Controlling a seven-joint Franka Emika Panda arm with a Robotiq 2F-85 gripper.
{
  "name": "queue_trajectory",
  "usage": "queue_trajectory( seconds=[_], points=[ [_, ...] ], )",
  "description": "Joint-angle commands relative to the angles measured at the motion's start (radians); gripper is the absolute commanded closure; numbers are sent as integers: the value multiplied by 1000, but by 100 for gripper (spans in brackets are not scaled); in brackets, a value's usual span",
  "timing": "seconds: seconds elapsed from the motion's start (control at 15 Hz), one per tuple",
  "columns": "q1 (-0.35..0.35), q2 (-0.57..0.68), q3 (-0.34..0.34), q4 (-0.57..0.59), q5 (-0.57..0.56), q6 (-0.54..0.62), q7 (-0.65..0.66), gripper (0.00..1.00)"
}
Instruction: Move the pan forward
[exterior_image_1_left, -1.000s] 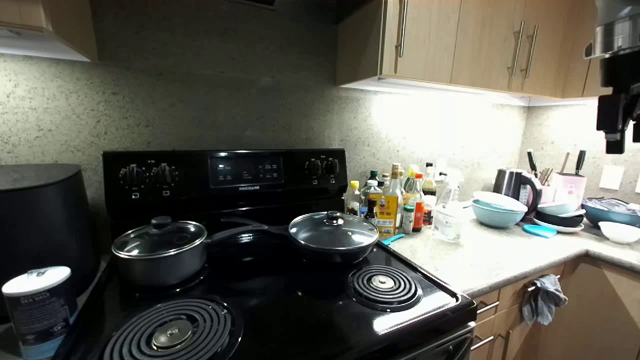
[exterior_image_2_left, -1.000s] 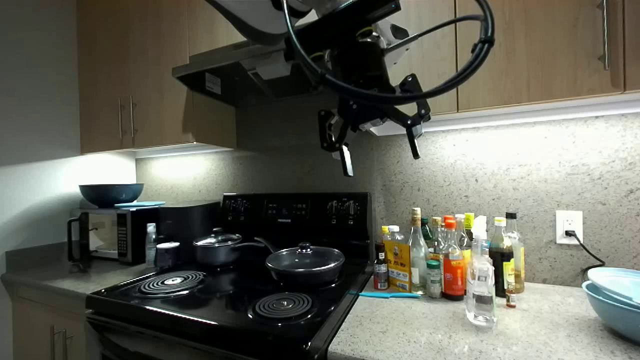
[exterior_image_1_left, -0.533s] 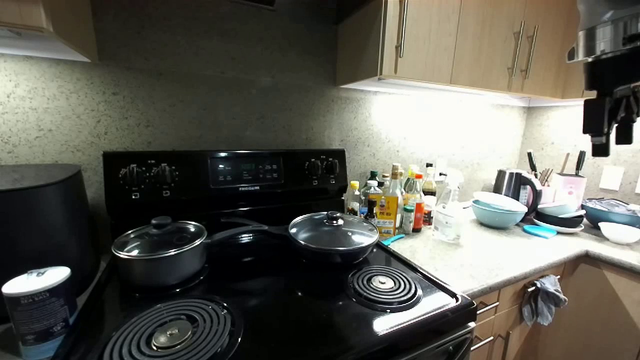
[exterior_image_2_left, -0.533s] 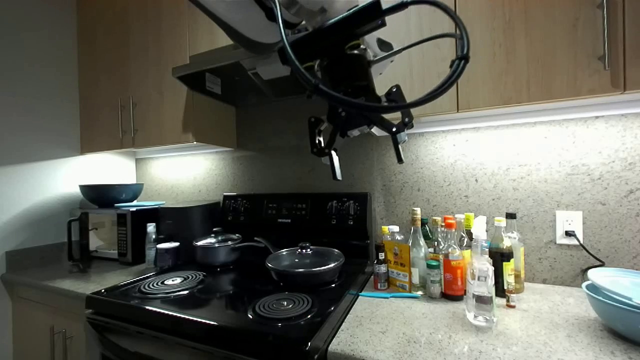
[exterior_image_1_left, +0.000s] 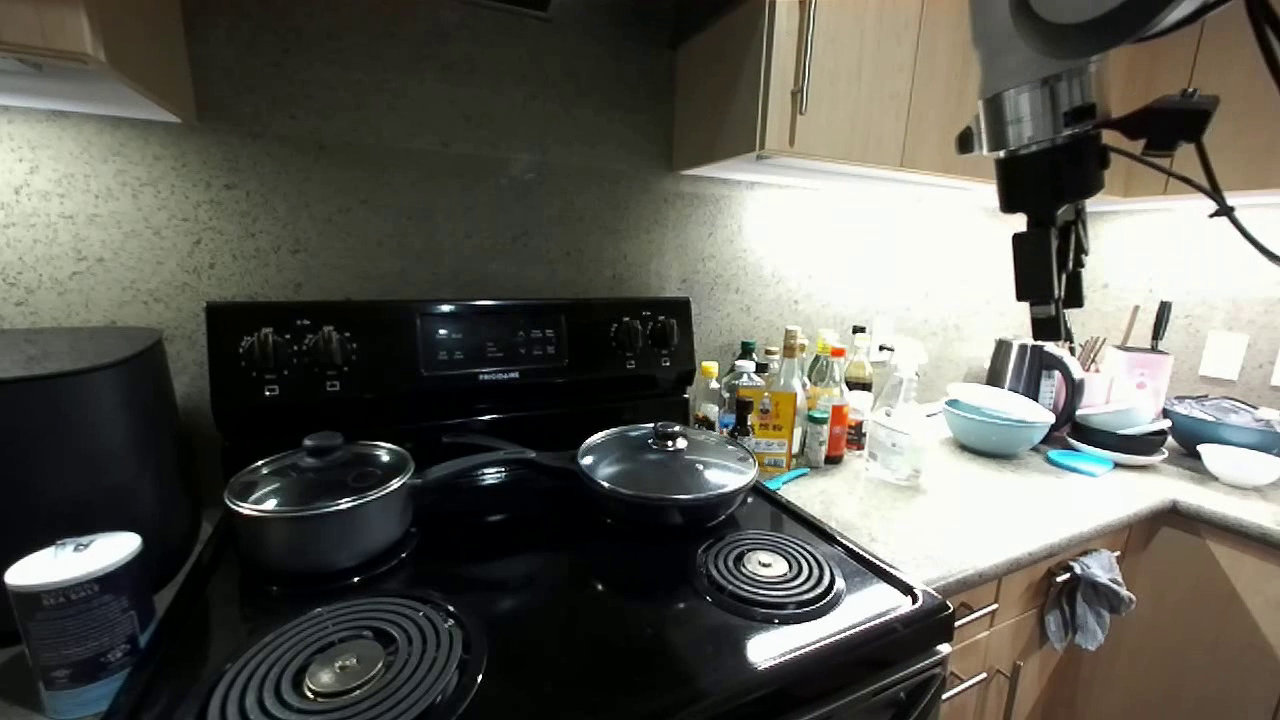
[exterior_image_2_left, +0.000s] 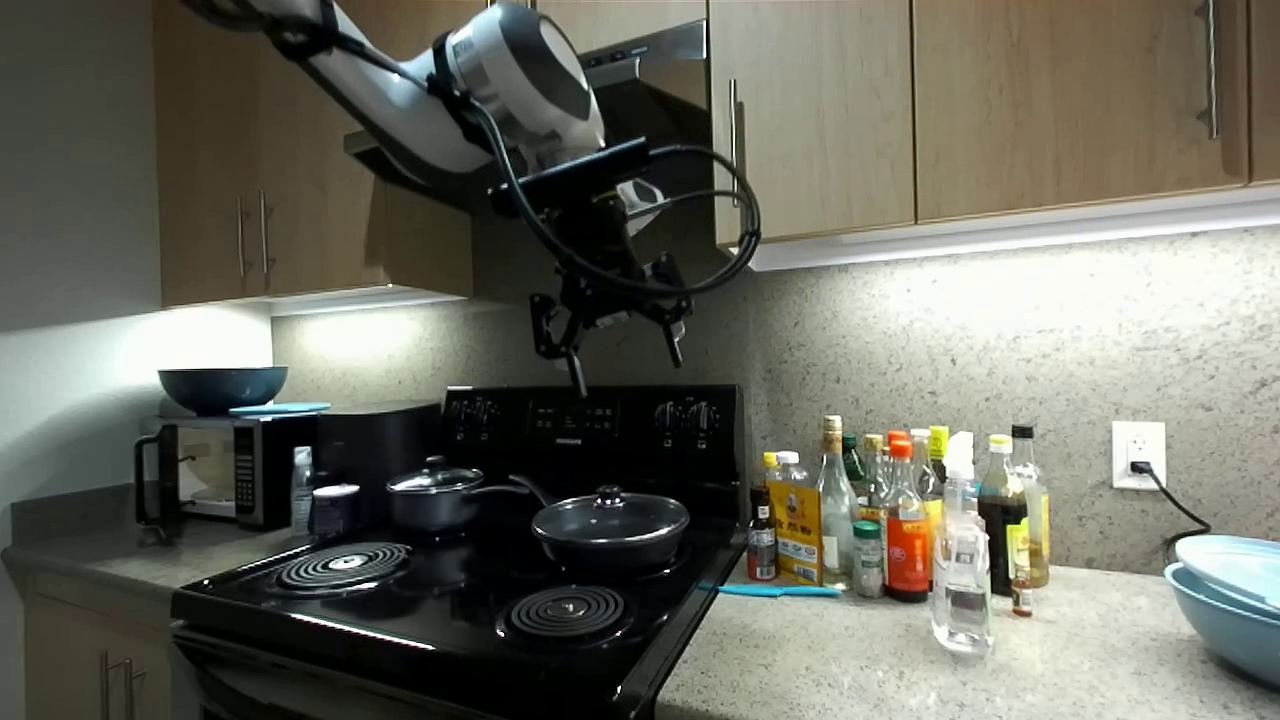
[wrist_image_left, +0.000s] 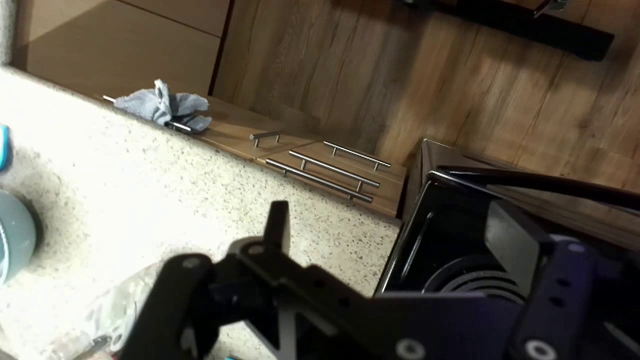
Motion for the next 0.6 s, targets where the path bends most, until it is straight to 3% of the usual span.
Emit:
queue_trajectory(
  seconds=[0.0, 0.53],
  points=[
    [13, 15, 8, 9, -10, 4, 0, 0],
    [37, 37, 13, 12, 14, 23, -43, 0]
  ],
)
